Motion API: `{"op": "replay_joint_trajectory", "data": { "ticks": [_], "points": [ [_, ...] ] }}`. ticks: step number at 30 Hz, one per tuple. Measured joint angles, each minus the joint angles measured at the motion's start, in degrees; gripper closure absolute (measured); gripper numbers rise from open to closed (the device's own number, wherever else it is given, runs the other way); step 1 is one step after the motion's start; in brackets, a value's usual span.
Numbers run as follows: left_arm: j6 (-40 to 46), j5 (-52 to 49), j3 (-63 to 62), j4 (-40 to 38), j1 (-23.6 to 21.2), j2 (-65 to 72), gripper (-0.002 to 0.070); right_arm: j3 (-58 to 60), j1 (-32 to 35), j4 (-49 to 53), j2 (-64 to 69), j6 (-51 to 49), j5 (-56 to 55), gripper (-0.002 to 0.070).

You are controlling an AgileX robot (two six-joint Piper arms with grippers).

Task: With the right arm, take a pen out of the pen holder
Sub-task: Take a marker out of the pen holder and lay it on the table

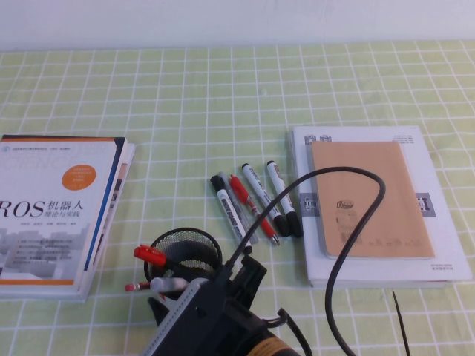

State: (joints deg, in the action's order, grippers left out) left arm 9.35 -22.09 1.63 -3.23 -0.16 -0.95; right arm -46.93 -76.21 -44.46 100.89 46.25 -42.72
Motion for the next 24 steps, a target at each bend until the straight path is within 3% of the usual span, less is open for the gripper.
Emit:
{"op": "replay_joint_trajectory", "data": {
  "ticks": [6,17,24],
  "points": [
    [0.0,0.0,0.0,0.0,0.0,0.0,0.0681,0.0,0.0,0.5,0.0,0.1,-0.3,0.0375],
    [0.0,0.0,0.0,0.0,0.0,0.0,0.0681,0.0,0.0,0.7,0.0,0.1,-0.3,0.0547],
    [0.0,0.0,0.0,0.0,0.0,0.0,0.0681,0.0,0.0,0.8,0.0,0.1,-0.3,0.0568]
  ]
}}
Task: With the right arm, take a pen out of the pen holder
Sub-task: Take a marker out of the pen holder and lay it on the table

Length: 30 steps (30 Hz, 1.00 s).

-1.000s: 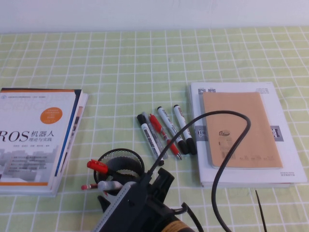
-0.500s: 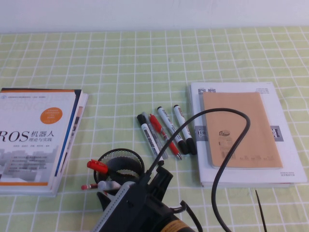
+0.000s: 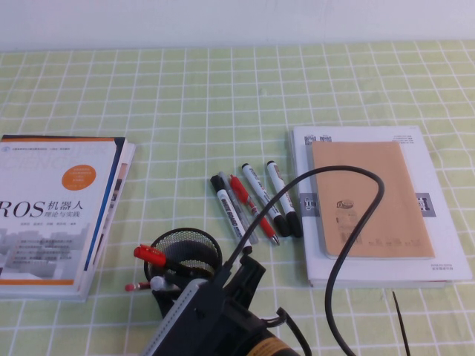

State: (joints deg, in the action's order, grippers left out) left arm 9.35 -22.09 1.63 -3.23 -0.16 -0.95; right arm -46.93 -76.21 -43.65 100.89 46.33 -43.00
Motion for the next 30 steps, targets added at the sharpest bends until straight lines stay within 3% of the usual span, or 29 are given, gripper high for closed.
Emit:
{"op": "replay_joint_trajectory", "data": {
  "ticks": [18,30],
  "points": [
    [0.0,0.0,0.0,0.0,0.0,0.0,0.0681,0.0,0.0,0.6,-0.7,0.4,0.1,0.0598],
    [0.0,0.0,0.0,0.0,0.0,0.0,0.0681,0.0,0.0,-2.9,-9.6,5.8,0.4,0.0599]
  ]
}}
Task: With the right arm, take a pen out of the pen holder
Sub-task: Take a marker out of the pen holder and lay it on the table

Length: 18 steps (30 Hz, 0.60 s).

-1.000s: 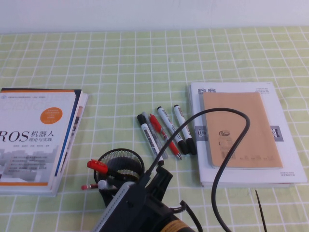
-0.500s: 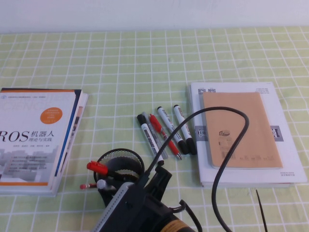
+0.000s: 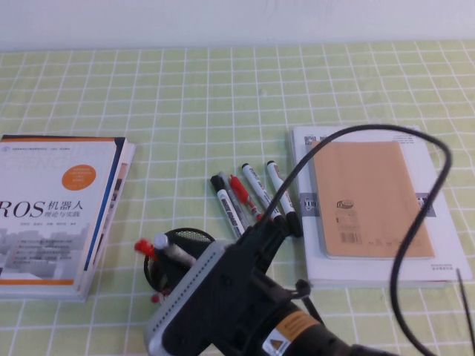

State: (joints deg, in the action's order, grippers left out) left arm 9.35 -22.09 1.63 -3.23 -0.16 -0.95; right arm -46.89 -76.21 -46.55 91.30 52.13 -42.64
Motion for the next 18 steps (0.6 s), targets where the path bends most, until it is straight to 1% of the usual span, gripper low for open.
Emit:
{"op": "replay_joint_trajectory", "data": {
  "ticks": [4,11,14,18],
  "points": [
    [0.0,0.0,0.0,0.0,0.0,0.0,0.0681,0.0,0.0,-1.1,-3.4,1.7,0.0,0.0599],
    [0.0,0.0,0.0,0.0,0.0,0.0,0.0681,0.5,0.1,-5.9,-9.1,8.9,0.1,0.0599],
    [0.0,0.0,0.0,0.0,0.0,0.0,0.0681,0.2,1.8,-8.7,-11.6,11.2,2.6,0.0599],
    [0.0,0.0,0.0,0.0,0.0,0.0,0.0681,-1.7,7.4,-10.3,-14.0,11.7,10.0,0.0599]
  ]
}}
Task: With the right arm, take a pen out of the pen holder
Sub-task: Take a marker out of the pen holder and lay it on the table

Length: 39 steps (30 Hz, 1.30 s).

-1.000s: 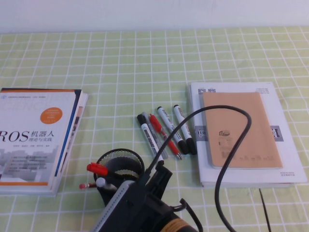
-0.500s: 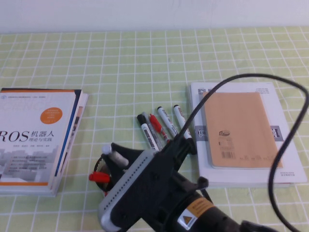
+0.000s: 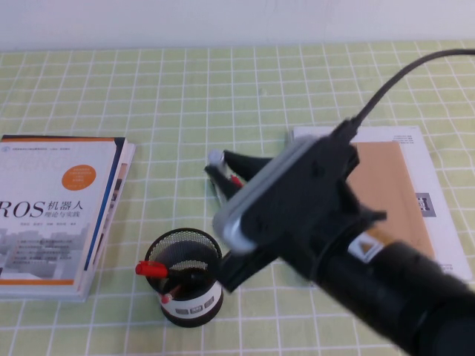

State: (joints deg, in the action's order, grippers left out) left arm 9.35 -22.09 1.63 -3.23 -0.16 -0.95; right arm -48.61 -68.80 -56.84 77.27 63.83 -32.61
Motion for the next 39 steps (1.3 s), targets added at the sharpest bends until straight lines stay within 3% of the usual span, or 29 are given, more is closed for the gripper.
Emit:
{"op": "replay_joint_trajectory", "data": {
  "ticks": [7,17,23,30,39],
  "points": [
    [0.0,0.0,0.0,0.0,0.0,0.0,0.0681,-1.9,13.7,3.4,-1.0,-10.7,18.7,0.0599],
    [0.0,0.0,0.0,0.0,0.0,0.0,0.0681,-11.6,30.1,27.2,3.4,-44.5,50.0,0.0599],
    [0.0,0.0,0.0,0.0,0.0,0.0,0.0681,-23.8,32.0,41.0,11.9,-57.8,66.7,0.0599],
    [0.0,0.0,0.0,0.0,0.0,0.0,0.0681,-40.6,32.0,43.0,25.5,-59.7,80.7,0.0599],
    [0.0,0.0,0.0,0.0,0.0,0.0,0.0681,-59.8,32.0,42.4,41.8,-59.8,86.8,0.06]
  ]
}}
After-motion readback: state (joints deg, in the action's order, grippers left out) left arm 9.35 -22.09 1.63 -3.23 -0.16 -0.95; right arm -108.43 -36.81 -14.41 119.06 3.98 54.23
